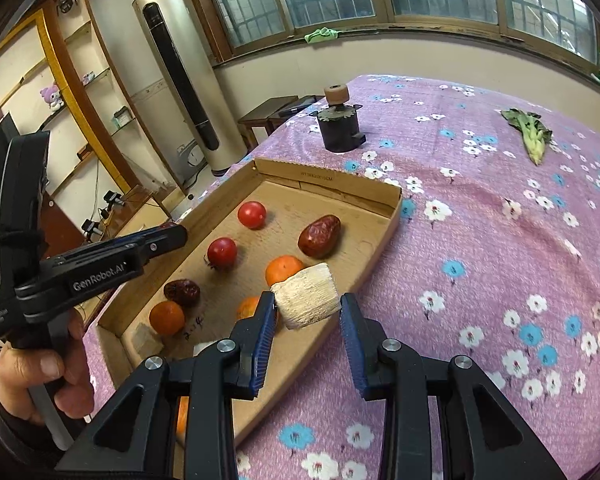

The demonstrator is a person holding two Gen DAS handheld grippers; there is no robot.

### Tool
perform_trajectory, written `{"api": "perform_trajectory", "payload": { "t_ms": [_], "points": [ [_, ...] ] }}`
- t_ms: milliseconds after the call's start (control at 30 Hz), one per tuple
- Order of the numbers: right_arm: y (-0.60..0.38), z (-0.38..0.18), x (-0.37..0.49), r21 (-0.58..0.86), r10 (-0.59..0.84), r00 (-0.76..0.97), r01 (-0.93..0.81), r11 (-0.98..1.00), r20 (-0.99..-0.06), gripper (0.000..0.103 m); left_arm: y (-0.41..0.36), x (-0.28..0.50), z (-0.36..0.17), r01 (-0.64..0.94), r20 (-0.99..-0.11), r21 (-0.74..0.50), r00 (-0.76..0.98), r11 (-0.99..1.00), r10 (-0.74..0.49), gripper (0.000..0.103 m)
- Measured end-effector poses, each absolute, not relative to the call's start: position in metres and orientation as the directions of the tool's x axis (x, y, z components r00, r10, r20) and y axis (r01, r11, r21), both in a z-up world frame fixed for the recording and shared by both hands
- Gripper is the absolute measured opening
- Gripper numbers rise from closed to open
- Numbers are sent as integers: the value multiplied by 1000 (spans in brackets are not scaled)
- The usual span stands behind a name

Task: Organize fruits
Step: 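Carry the date and the beige cube in both grippers over the tray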

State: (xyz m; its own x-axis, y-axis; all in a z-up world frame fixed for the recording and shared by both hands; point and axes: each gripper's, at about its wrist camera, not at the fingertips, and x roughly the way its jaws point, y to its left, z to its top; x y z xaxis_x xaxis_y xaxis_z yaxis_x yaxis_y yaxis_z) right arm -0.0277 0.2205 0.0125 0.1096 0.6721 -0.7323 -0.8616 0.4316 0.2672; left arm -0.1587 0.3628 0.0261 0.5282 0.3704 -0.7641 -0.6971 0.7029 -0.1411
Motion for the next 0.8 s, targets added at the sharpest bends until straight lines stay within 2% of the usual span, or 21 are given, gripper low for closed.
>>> {"api": "perform_trajectory", "payload": {
  "t_ms": [367, 800],
  "points": [
    [280, 0, 9, 266, 646, 110, -849, 456, -756, 33, 388, -96, 21, -670, -790, -89, 498, 737, 358, 30],
    [316, -22, 36, 294, 620, 99, -816, 499, -779, 33, 410, -55, -2, -683, -825, -91, 459, 725, 329, 30]
  ]
}}
